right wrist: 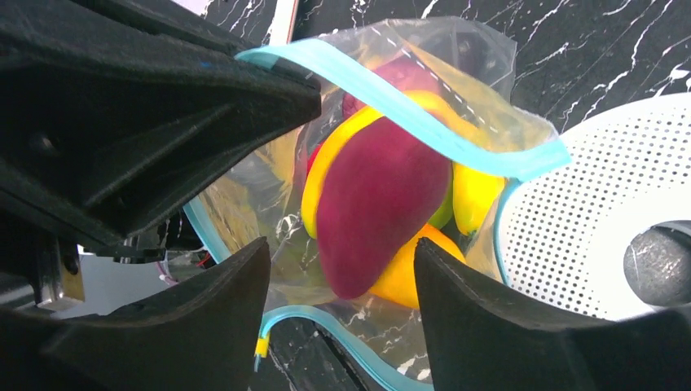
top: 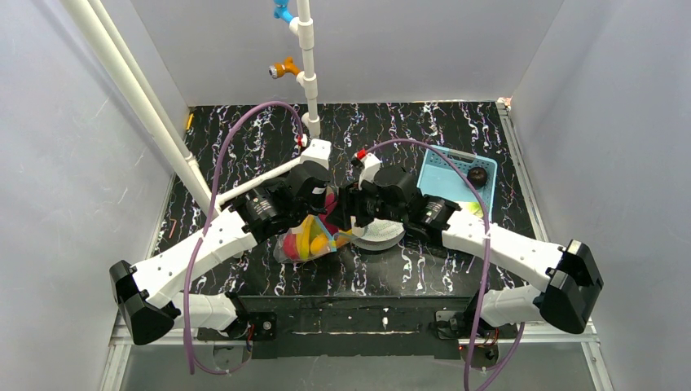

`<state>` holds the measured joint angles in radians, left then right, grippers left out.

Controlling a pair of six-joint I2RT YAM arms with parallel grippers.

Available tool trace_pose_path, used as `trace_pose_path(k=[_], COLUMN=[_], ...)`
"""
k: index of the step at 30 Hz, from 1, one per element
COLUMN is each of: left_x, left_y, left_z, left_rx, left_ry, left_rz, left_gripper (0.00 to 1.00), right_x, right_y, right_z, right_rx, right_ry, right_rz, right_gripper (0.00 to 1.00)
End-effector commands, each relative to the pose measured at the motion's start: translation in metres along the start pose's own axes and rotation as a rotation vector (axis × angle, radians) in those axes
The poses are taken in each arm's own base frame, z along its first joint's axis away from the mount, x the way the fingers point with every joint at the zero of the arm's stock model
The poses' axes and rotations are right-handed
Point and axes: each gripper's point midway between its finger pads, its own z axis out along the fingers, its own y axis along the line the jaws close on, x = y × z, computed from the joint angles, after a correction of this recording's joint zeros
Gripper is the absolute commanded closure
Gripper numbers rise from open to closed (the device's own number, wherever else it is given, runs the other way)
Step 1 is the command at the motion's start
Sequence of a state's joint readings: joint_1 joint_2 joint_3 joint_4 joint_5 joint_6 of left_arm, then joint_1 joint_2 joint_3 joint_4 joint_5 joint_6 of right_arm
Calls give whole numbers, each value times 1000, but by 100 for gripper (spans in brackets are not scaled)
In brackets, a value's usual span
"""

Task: Place the food in the zip-top bag and seal the zipper
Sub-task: Place the fake vegetable in the zipper food storage bag, then adjust the zipper food storage bag at the center of the board.

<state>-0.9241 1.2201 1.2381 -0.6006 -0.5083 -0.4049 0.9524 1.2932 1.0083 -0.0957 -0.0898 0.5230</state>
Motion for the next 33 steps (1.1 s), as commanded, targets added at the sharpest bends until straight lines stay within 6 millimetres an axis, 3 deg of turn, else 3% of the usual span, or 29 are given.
trace_pose_path(k=[1,9,14,18,22,28,33], left_x=[-6,-9,-9,-9,-8,-8,-8], left_y=[4,8,13,12,7,3,2], left_z=[-1,-4,-6,-6,-1,1,1], left_rx=[-17,-29,-46,-45,-35,-26,-20], left_ry=[-26,-38,-47,-49,-38,-33,-29], left_rz=[-17,-19,-19,-24,-21,-28,-22], left_gripper=[100,100,100,100,100,100,100], right_x=[-26,-28,-28,-17,6,39,48], right_y=[18,15,15,26,37,35,38], right_z=[-1,-5,-26,-45,-55,-46,-31], right_rx=[-35,-7,13,-49,-125,-141,-146], right_ry=[-51,-49,-38,-26,39,145,200], right_rz=[-12,-20,-45,-56,-96,-78,-76], right_gripper=[23,23,27,28,30,34,39])
